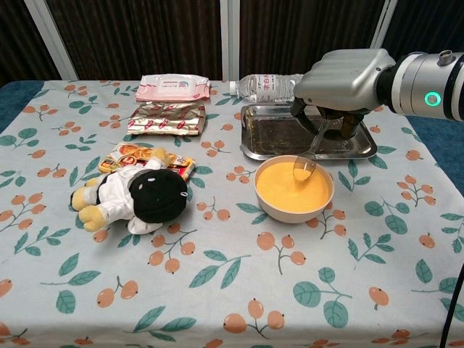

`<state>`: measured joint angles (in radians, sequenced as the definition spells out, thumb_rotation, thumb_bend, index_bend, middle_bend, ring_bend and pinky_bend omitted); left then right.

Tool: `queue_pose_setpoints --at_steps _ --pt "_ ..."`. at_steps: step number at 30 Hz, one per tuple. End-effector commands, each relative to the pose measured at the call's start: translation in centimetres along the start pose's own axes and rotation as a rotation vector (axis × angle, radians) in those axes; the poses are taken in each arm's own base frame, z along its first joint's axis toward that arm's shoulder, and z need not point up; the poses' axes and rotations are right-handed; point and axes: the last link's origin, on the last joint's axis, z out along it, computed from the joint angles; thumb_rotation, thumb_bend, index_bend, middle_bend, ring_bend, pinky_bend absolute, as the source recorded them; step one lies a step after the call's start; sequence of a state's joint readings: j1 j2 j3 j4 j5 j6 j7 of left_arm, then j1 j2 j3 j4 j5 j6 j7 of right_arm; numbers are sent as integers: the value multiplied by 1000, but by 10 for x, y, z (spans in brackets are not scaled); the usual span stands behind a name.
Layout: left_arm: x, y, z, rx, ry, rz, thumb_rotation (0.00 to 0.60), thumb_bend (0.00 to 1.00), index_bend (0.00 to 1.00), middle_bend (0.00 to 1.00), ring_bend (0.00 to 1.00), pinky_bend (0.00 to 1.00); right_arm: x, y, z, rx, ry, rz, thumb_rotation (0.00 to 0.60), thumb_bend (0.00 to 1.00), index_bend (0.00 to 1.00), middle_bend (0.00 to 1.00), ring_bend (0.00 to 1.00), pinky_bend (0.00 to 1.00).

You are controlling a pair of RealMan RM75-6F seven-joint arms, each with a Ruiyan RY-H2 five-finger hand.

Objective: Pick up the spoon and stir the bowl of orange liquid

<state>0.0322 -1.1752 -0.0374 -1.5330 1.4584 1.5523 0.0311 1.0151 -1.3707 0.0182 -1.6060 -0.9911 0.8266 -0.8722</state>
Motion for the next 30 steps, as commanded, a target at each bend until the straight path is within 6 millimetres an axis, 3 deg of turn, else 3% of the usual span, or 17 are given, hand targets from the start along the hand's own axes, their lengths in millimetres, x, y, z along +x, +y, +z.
queue_pose_setpoints --at_steps 1,11,21,30 --pt "0 -1 0 3 -2 0 600 58 208 142 117 134 -1 -4 3 7 30 -147 600 525 795 1000 1000 1000" --pt "-2 -4 -2 12 -7 -6 600 58 208 142 117 134 -5 -29 10 44 56 -272 600 529 807 1000 1000 1000" --pt "-4 -5 -3 12 -8 -6 600 57 208 142 117 134 -7 -39 5 66 -5 -77 600 529 820 1000 1000 1000" --pt "-4 -4 -2 7 -7 -3 600 58 208 142 117 134 -6 -34 2 51 -56 85 600 528 830 1000 1000 1000"
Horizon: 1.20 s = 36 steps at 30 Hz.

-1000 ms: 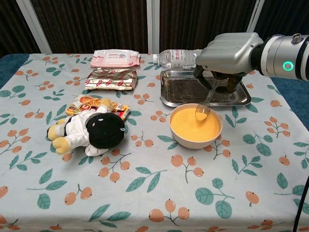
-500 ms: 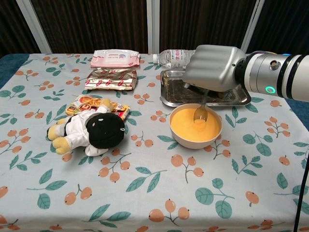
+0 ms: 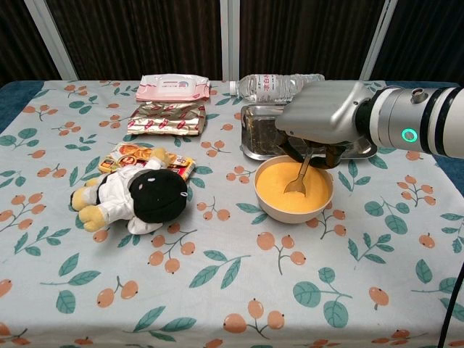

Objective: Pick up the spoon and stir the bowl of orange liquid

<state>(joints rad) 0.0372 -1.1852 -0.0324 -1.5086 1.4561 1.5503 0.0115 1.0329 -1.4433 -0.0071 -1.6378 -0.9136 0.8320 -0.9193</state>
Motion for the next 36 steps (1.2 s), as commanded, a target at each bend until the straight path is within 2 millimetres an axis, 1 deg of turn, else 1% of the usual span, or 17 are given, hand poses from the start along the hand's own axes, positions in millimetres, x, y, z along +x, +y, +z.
queue_pose_setpoints --at_steps 1,4,10,15,19,24,28,29,31,32,36 --pt "0 0 0 1 0 2 600 57 208 142 117 134 1 5 0 -15 -17 62 600 528 831 1000 1000 1000" --pt "1 0 1 0 1 2 600 57 208 142 117 134 1 12 1 -34 -27 117 600 528 833 1000 1000 1000" --pt "2 2 2 -5 1 8 600 57 208 142 117 134 2 24 -1 -69 -20 171 600 528 836 1000 1000 1000" --pt "3 5 4 -12 3 11 600 57 208 142 117 134 4 31 -5 -80 0 177 600 528 839 1000 1000 1000" --pt "4 6 5 -14 4 13 600 58 208 142 117 134 5 30 -6 -71 12 146 600 527 840 1000 1000 1000" --pt "4 6 4 -11 1 12 600 57 208 142 117 134 5 19 -7 -35 64 -10 600 527 840 1000 1000 1000" --pt "3 5 4 -9 0 10 600 57 208 142 117 134 2 6 -7 8 107 -163 600 528 840 1000 1000 1000" --pt "3 5 4 -8 0 9 600 57 208 142 117 134 1 3 -6 16 124 -226 600 528 840 1000 1000 1000" --pt "3 4 3 -6 -2 10 600 57 208 142 117 134 -1 0 -5 17 167 -367 600 528 841 1000 1000 1000" --pt "3 3 3 -5 -2 10 600 57 208 142 117 134 -3 -1 -4 14 178 -410 600 528 841 1000 1000 1000" --pt "2 2 2 -1 -4 5 600 57 208 142 117 134 -10 -2 -2 -5 181 -491 600 528 841 1000 1000 1000"
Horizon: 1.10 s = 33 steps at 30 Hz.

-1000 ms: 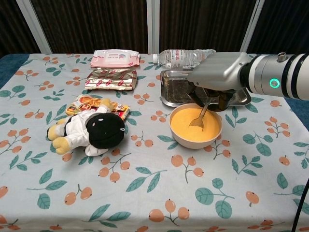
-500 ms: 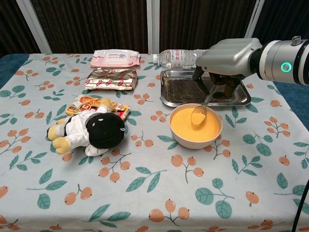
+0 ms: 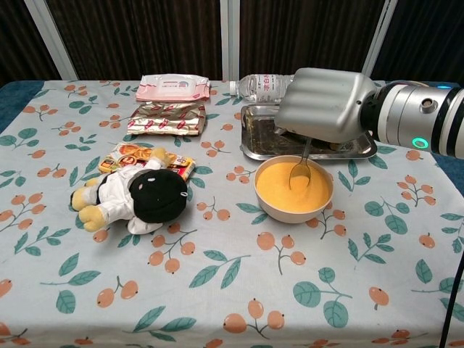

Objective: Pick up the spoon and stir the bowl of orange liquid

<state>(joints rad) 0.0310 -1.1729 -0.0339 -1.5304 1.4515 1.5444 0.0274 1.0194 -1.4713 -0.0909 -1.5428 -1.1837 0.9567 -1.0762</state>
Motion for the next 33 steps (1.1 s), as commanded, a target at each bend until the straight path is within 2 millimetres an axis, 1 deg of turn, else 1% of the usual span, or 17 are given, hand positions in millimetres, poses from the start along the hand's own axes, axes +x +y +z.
queue_pose_setpoints --at_steps 1,6,10,13,18,22,28,33 --pt "-1 0 -1 1 -1 -1 600 58 208 142 117 134 -7 -5 1 -14 21 -119 600 529 843 1000 1000 1000" --pt "-1 -1 -2 0 1 -5 600 58 208 142 117 134 -7 4 1 -58 27 -131 600 538 852 1000 1000 1000" --pt "-1 0 -1 -4 5 -6 600 57 208 142 117 134 2 11 -2 -82 68 -128 600 539 854 1000 1000 1000" --pt "0 0 -1 -7 7 -6 600 57 208 142 117 134 11 11 -5 -78 110 -139 600 538 857 1000 1000 1000" --pt "0 -1 -2 -4 10 -9 600 57 208 142 117 134 21 2 -6 -35 149 -167 600 538 863 1000 1000 1000" --pt "-1 -2 -3 0 6 -11 600 57 208 142 117 134 24 -12 -4 5 165 -201 600 538 864 1000 1000 1000" --pt "-1 -3 -4 3 6 -12 600 57 208 142 117 134 22 -26 -2 23 153 -264 600 538 870 1000 1000 1000" --pt "-1 -3 -4 2 7 -13 600 57 208 142 117 134 15 -26 5 -26 111 -329 600 537 873 1000 1000 1000"
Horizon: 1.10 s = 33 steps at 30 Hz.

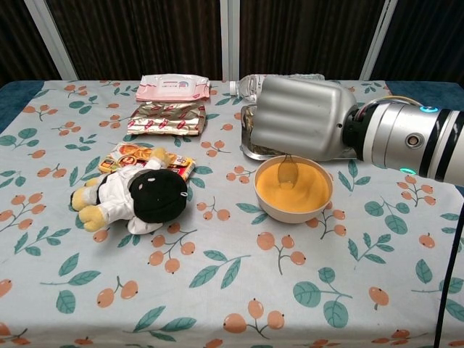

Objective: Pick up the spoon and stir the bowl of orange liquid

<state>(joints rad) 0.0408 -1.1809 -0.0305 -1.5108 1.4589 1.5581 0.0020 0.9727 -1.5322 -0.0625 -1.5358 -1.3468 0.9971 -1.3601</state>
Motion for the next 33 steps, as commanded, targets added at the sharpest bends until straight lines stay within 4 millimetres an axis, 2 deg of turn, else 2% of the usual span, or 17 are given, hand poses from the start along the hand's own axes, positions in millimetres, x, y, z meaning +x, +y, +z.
queue_pose_setpoints --at_steps 1,7,14,17,23,33 --pt "0 0 0 0 0 0 600 57 208 142 117 134 -7 -2 7 -32 -52 -37 600 537 874 1000 1000 1000" --pt "0 -2 -2 6 0 -4 600 57 208 142 117 134 -7 5 11 -89 -60 -65 600 536 875 1000 1000 1000" --pt "2 0 0 -4 5 -7 600 57 208 142 117 134 5 11 2 -129 -11 -57 600 536 879 1000 1000 1000" --pt "2 1 0 -7 7 -6 600 57 208 142 117 134 6 8 -3 -118 -14 -52 600 536 887 1000 1000 1000" --pt "1 1 -2 -8 -1 -11 600 58 208 142 117 134 3 3 -8 -147 -50 -61 600 550 966 1000 1000 1000" --pt "1 0 -2 -8 -8 -13 600 57 208 142 117 134 7 -10 -4 -161 -74 -52 600 576 1000 1000 1000 1000"
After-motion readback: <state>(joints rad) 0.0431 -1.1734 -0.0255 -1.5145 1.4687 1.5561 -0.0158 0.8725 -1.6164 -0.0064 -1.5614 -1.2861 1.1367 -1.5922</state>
